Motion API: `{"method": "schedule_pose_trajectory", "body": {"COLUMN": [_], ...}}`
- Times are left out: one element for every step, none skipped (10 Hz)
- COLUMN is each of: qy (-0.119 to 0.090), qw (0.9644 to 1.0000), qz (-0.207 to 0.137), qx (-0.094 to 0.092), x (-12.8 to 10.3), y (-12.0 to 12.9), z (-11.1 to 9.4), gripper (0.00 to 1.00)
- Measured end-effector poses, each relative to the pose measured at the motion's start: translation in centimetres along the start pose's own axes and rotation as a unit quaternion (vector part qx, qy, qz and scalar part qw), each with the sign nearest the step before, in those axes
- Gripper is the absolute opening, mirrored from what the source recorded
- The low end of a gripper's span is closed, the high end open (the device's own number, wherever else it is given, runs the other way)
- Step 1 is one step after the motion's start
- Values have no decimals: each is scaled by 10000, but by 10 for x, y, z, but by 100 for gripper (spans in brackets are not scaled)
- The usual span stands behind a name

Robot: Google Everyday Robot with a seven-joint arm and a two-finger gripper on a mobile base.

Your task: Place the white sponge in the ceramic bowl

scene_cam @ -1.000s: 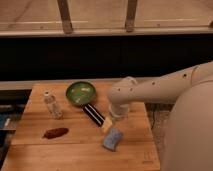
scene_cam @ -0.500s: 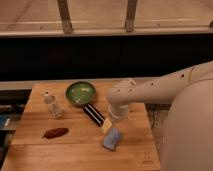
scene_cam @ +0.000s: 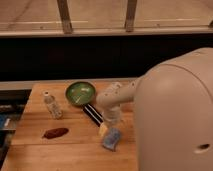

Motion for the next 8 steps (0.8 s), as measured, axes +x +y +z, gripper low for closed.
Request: {"method": "schedule_pose_trajectory", "body": {"qy": [42,100,160,230,263,294,308,329], "qw": [10000,9999,9999,9997,9996,9995,9993,9991], "qz": [14,34,52,78,98,102,113,124], "qx": [12,13,3,-27,-58,-102,-159,-229], "x": [1,2,2,3,3,4,4,5], "y": [-1,-2,-2,-2,-2,-2,-2,-2], "z": [1,4,8,16,22,28,32,38], "gripper": [80,80,80,80,80,80,80,80]}}
